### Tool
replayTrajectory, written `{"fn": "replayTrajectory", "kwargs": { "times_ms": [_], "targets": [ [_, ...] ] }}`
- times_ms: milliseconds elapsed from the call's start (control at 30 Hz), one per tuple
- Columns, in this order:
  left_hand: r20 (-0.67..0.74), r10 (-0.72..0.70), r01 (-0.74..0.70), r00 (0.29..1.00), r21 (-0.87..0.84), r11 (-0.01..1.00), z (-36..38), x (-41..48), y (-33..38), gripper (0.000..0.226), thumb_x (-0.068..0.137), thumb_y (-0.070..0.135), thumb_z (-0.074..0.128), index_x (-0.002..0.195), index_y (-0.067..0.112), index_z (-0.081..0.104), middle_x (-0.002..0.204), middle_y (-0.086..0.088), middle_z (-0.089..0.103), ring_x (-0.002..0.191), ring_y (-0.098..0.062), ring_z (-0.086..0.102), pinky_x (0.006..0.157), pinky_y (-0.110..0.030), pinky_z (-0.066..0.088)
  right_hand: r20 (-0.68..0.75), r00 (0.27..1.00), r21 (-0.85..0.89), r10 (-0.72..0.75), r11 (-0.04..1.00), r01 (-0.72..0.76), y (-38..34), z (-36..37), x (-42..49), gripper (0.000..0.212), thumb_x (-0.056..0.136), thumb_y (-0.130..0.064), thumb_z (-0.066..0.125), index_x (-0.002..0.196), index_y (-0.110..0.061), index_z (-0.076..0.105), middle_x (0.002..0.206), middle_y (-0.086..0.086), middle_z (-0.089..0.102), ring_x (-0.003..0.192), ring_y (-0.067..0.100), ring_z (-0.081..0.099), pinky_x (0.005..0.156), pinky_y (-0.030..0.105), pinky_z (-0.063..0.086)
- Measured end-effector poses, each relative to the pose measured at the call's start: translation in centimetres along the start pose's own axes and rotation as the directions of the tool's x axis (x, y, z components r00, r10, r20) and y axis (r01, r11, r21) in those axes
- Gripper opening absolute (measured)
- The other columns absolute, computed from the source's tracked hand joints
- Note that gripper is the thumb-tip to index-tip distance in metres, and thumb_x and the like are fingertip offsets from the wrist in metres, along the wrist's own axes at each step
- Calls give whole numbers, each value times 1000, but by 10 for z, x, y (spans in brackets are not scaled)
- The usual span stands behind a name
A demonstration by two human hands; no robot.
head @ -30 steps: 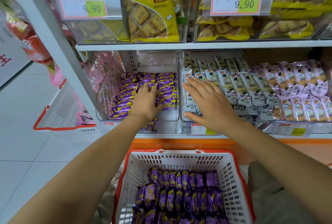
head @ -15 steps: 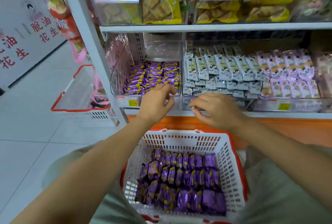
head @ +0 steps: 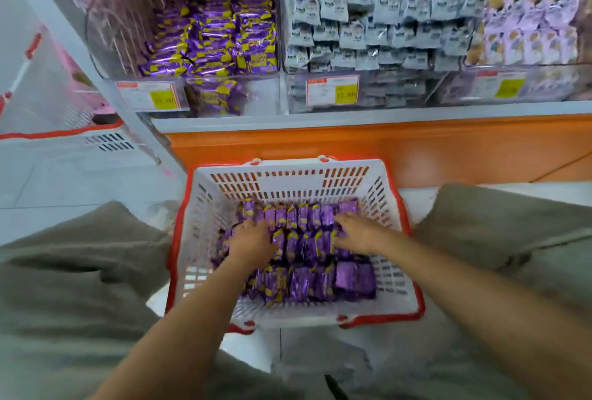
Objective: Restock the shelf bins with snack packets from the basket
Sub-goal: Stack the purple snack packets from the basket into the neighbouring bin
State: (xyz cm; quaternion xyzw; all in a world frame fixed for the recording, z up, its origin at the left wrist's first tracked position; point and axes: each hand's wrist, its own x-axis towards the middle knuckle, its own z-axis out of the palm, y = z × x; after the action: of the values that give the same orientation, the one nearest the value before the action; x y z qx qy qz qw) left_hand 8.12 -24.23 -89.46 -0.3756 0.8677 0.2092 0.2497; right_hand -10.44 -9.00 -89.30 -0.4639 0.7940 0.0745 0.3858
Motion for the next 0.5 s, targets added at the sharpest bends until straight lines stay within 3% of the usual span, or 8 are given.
{"fn": "replayTrajectory", "kwargs": {
  "times_ms": [100, 233, 400, 500],
  "targets": [
    [-22, -125, 124, 992, -60, 990, 27, 6, -15, 63, 91, 37, 56, 144, 15, 31, 148, -25, 22, 135, -44, 28, 108, -50, 33, 37, 998, 70, 45, 996, -48, -2, 25, 15, 71, 97, -42, 52, 150, -5, 23, 150, 23, 30, 133, 35, 41, 104, 36, 39],
    [-41, -160, 152, 986, -147, 977, 42, 19, -26, 73, 90, 33, 59, 151, 20, 22, 147, -25, 23, 133, -45, 30, 107, -51, 32, -7, 1000, 168, -5, 986, 6, -17, 41, 35, 65, 97, -36, 53, 151, -13, 25, 152, 18, 29, 136, 34, 37, 106, 39, 38],
    [-92, -94, 80, 991, -151, 985, 52, 33, -47, 64, 86, 29, 58, 147, 28, 36, 140, -22, 33, 123, -42, 41, 100, -50, 41, 71, 981, 242, -178, 958, 156, -56, 40, 64, 67, 99, -31, 52, 154, -31, 14, 159, 14, 11, 137, 35, 36, 105, 41, 39],
    [-139, -69, 46, 988, -166, 985, 55, 29, -58, 61, 87, 23, 57, 145, 31, 40, 144, -19, 30, 122, -40, 44, 93, -48, 48, 158, 965, 263, -208, 951, 162, -78, 43, 84, 66, 100, -32, 51, 154, -38, 12, 161, 12, -7, 144, 36, 24, 111, 43, 35]
  ]
}}
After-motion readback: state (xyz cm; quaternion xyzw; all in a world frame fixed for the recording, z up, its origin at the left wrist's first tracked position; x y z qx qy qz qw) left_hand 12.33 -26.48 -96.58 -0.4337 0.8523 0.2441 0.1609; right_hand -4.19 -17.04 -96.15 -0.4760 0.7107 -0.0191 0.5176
